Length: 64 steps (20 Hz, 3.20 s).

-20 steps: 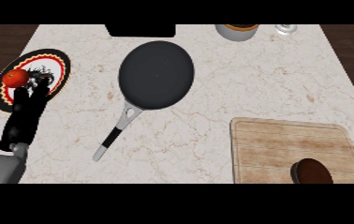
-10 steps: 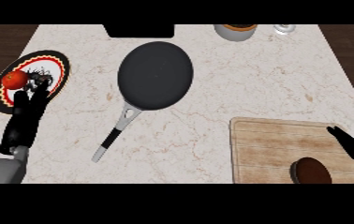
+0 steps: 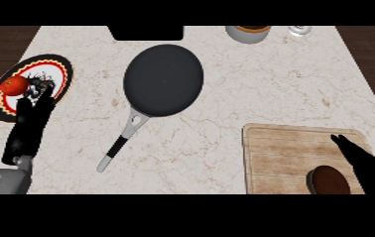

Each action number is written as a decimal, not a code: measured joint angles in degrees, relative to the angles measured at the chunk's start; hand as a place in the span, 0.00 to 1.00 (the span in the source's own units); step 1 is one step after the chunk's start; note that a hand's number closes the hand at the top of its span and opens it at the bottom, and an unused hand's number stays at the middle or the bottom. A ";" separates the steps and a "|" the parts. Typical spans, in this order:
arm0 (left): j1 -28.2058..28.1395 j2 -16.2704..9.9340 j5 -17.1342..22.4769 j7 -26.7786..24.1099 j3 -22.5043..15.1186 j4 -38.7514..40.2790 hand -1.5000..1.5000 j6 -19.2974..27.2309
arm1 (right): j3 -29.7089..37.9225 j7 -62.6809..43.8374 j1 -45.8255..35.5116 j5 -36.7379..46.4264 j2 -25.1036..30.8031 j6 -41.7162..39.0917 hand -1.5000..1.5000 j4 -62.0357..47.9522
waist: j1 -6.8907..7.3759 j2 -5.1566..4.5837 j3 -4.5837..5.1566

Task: Pick the cupcake from the cutting board and place it in the pan

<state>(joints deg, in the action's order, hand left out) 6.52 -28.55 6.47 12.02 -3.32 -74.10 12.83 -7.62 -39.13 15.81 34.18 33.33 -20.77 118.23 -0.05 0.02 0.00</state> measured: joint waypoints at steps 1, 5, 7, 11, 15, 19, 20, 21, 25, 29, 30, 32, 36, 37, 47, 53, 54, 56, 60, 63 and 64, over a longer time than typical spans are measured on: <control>0.15 0.17 -0.47 0.56 0.17 -0.47 0.50 -0.13 | -0.26 0.93 0.31 1.05 -0.61 0.29 0.00 -0.99 | -0.03 0.01 0.00; 0.36 0.72 -1.82 0.27 2.16 0.40 0.50 -1.78 | -0.31 1.80 0.34 3.24 -3.00 -1.14 0.00 -1.86 | -0.09 0.01 0.00; 1.10 1.09 -2.35 0.35 3.09 1.29 0.50 -2.59 | -1.01 2.40 -0.32 4.99 -4.68 -0.82 0.00 -3.08 | -0.09 0.01 0.01; 0.91 2.35 -4.16 2.66 3.70 -1.07 0.50 -2.71 | -0.28 5.37 -0.75 7.49 -6.54 0.11 0.00 -5.88 | -0.06 0.01 0.00; -0.82 2.80 -5.17 2.21 5.38 -2.05 0.50 -4.32 | 0.89 7.30 -1.26 8.83 -8.11 -0.41 0.00 -8.15 | -0.01 0.02 0.00; -0.41 3.93 -6.47 2.10 6.51 -1.68 0.50 -5.11 | 1.65 8.83 -2.58 10.37 -9.80 -0.55 0.00 -11.68 | -0.02 0.01 0.01; 0.73 4.04 -6.76 2.24 6.92 -0.71 0.50 -5.35 | 1.76 9.02 -2.74 10.66 -10.01 -0.93 0.00 -12.21 | -0.07 -0.01 0.00; 0.71 4.48 -6.98 1.50 7.10 -0.25 0.50 -5.52 | 1.33 9.47 -1.89 11.65 -10.55 -0.12 0.00 -12.62 | -0.09 0.00 0.01; 1.27 5.35 -7.97 1.21 8.38 0.53 0.50 -6.46 | 1.96 9.73 -1.90 13.26 -11.55 -1.21 0.00 -13.51 | -0.11 0.00 0.01; 0.39 6.00 -8.86 2.04 9.18 -1.34 0.50 -6.89 | 1.99 10.74 -1.97 15.03 -11.73 -2.03 1.00 -13.79 | -0.07 0.02 0.00; 0.69 6.27 -9.19 2.26 9.16 -1.25 0.50 -6.71 | 1.55 12.17 -1.46 16.15 -11.28 -1.03 1.00 -14.19 | -0.10 0.02 0.01; 0.56 6.33 -9.38 1.47 9.59 -0.39 0.50 -7.08 | 1.46 13.87 -2.05 18.30 -10.45 0.69 1.00 -15.18 | -0.08 0.02 0.02; 0.33 6.84 -9.89 0.61 10.43 -0.16 0.50 -7.76 | 2.22 16.68 -2.18 21.34 -9.82 3.20 1.00 -16.54 | -0.05 0.05 0.08; 0.07 7.09 -9.95 0.47 10.58 -0.29 0.50 -8.04 | 2.98 17.35 -2.27 21.45 -9.63 3.30 1.00 -16.55 | -0.06 0.04 0.06; 1.76 7.92 -11.02 2.50 10.77 -1.27 0.50 -8.93 | -4.94 18.03 -17.69 28.03 -16.57 2.97 1.00 -26.25 | 0.62 0.00 0.20; 0.29 8.66 -11.84 2.34 11.01 -2.11 0.50 -8.32 | -5.04 20.63 -21.60 28.47 -19.16 8.42 1.00 -23.36 | 0.06 0.04 0.03; 0.74 8.11 -11.60 2.24 11.41 -1.46 0.50 -8.85 | -5.16 21.45 -21.98 29.04 -19.33 10.63 1.00 -22.40 | -0.05 0.04 0.03; 0.62 7.93 -11.54 2.32 11.68 -1.38 0.50 -8.92 | -5.33 22.63 -23.15 29.00 -20.39 13.80 1.00 -19.26 | -0.08 0.12 0.01; -0.17 8.02 -11.44 1.96 12.01 -1.99 0.50 -9.31 | -6.10 24.62 -25.06 28.97 -22.54 17.58 1.00 -16.59 | 0.10 0.08 0.00; 0.75 8.53 -11.95 1.28 12.10 -0.42 0.50 -9.16 | -7.06 22.98 -28.94 29.39 -25.57 16.81 1.00 -16.15 | 0.15 0.03 0.01; 0.73 8.27 -11.80 1.43 12.46 -0.65 0.50 -9.50 | -7.21 22.82 -30.10 29.50 -26.61 17.10 1.00 -16.92 | 0.20 0.02 0.02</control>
<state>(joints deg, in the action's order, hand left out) 7.25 -20.28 -5.33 13.45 9.14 -74.74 3.33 -14.82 -16.31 -14.29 63.69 6.72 -3.66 101.31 0.15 0.04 0.02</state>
